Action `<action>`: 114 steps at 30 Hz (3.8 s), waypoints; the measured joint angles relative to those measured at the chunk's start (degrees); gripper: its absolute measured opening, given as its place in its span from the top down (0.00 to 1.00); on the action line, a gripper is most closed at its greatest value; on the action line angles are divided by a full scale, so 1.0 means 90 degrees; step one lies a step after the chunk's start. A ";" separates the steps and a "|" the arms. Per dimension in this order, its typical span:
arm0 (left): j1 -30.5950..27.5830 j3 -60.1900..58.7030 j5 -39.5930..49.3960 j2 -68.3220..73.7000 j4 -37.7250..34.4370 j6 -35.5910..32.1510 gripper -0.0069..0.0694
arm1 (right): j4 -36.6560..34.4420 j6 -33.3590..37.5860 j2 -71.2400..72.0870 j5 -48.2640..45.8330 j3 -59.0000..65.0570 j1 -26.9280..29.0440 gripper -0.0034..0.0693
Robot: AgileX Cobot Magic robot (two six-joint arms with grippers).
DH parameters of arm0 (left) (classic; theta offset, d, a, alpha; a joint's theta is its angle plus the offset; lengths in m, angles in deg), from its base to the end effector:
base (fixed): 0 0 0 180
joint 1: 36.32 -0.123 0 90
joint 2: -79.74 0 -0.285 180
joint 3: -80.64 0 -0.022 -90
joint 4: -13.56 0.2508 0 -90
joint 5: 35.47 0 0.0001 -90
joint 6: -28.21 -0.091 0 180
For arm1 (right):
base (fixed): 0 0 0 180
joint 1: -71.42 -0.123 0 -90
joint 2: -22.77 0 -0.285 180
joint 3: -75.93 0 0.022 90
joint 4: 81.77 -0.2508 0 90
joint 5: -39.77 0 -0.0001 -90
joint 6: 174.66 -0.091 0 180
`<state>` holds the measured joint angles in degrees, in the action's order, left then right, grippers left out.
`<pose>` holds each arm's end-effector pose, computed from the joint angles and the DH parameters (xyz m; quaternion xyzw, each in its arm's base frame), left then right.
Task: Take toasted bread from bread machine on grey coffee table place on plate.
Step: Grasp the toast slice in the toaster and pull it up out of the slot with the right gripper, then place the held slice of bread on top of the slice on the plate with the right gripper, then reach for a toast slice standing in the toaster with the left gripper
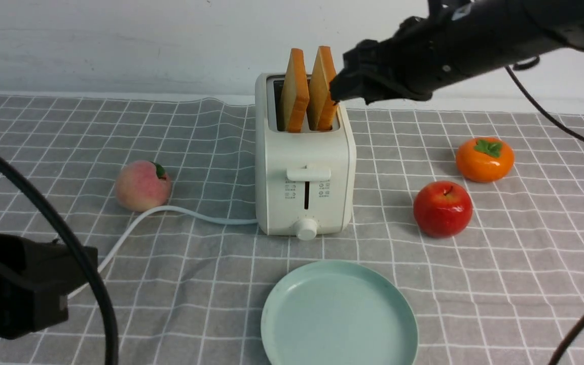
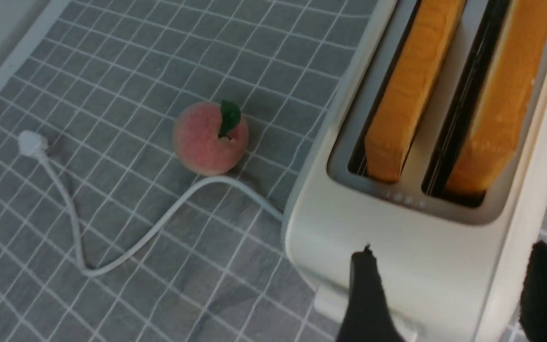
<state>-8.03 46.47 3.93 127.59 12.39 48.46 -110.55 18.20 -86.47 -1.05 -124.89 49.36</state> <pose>0.1154 -0.0634 0.3434 0.0574 0.8702 -0.2098 0.4421 0.3731 0.1822 0.3707 -0.1669 0.8649 0.2600 0.3956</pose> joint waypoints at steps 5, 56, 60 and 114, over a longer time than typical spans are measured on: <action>0.0044 0.0000 0.0034 0.0008 0.0061 0.0000 0.60 | 0.0554 -0.0298 -0.0485 0.0382 -0.0462 -0.0065 0.35; 0.0056 0.0000 -0.0341 0.0008 -0.0993 0.0000 0.60 | -0.3086 0.2586 0.1612 -0.1662 0.3895 0.0795 0.84; 0.0056 0.0000 -0.0382 0.0008 -0.1137 0.0000 0.60 | -0.4851 0.3774 0.1557 -0.0916 0.4699 0.0609 0.84; 0.1134 0.7173 0.1469 0.7155 0.2728 0.2453 0.36 | -0.1175 0.1484 0.5879 -0.1792 0.4744 0.1911 0.40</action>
<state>2.17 111.03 17.15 191.99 36.93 70.54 -121.12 31.55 -33.57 -17.18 -82.19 66.57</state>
